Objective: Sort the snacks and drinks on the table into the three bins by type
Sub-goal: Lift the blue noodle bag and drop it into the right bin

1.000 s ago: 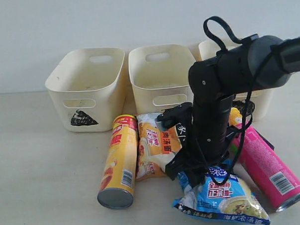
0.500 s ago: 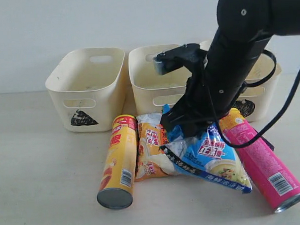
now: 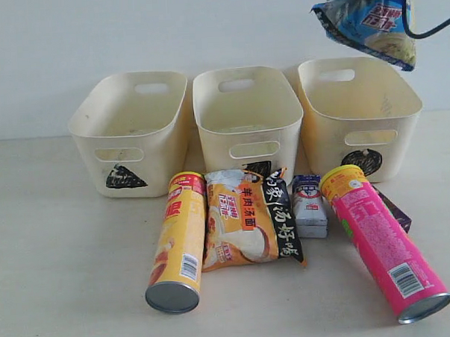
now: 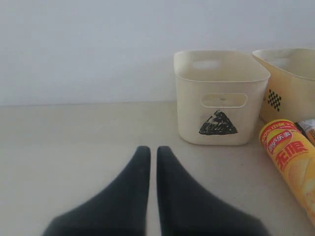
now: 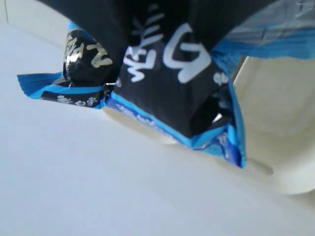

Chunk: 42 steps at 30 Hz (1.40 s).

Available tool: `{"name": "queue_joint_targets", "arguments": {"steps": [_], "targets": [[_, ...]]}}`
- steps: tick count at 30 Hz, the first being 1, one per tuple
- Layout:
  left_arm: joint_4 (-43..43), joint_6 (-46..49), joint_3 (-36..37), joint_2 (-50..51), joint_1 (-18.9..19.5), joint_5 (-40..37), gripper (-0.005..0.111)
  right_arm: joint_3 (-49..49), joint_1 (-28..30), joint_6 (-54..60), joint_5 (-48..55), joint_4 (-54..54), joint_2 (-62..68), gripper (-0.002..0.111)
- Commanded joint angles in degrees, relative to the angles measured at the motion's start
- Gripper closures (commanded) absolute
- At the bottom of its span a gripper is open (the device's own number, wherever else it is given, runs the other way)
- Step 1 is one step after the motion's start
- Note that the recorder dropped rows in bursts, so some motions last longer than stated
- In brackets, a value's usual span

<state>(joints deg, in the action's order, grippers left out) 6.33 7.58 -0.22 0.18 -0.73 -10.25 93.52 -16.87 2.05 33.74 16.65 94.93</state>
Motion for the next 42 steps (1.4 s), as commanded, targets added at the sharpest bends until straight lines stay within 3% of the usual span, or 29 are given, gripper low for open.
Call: {"name": "queue_joint_targets", "arguments": {"steps": [1,13,24,26,28,30,32,33,37,42], "targets": [[0.34,0.21,0.22,-0.18,0.22,-0.08,0.102,0.46,3.75,-0.23,-14.96,0.69,5.23,0.104],[0.34,0.21,0.22,-0.18,0.22,-0.08,0.102,0.46,4.99,1.04,-32.34,1.92,20.38,0.104],[0.34,0.21,0.22,-0.18,0.22,-0.08,0.102,0.91,6.01,1.52,-30.52,1.92,23.13,0.104],[0.34,0.21,0.22,-0.18,0.22,-0.08,0.102,0.91,6.01,1.52,-30.21,1.92,23.13,0.096],[0.34,0.21,0.22,-0.18,0.22,-0.08,0.102,0.91,6.01,1.52,-29.51,1.92,23.13,0.076],[0.34,0.21,0.22,-0.18,0.22,-0.08,0.102,0.91,6.01,1.52,-29.24,1.92,23.13,0.046],[0.34,0.21,0.22,-0.18,0.22,-0.08,0.102,0.91,6.01,1.52,-29.38,1.92,23.01,0.026],[0.34,0.21,0.22,-0.18,0.22,-0.08,0.102,0.91,6.01,1.52,-29.38,1.92,22.88,0.021],[0.34,0.21,0.22,-0.18,0.22,-0.08,0.102,0.91,6.01,1.52,-28.54,1.92,21.09,0.030],[0.34,0.21,0.22,-0.18,0.22,-0.08,0.102,0.91,6.01,1.52,-27.21,1.92,17.53,0.063]]}}
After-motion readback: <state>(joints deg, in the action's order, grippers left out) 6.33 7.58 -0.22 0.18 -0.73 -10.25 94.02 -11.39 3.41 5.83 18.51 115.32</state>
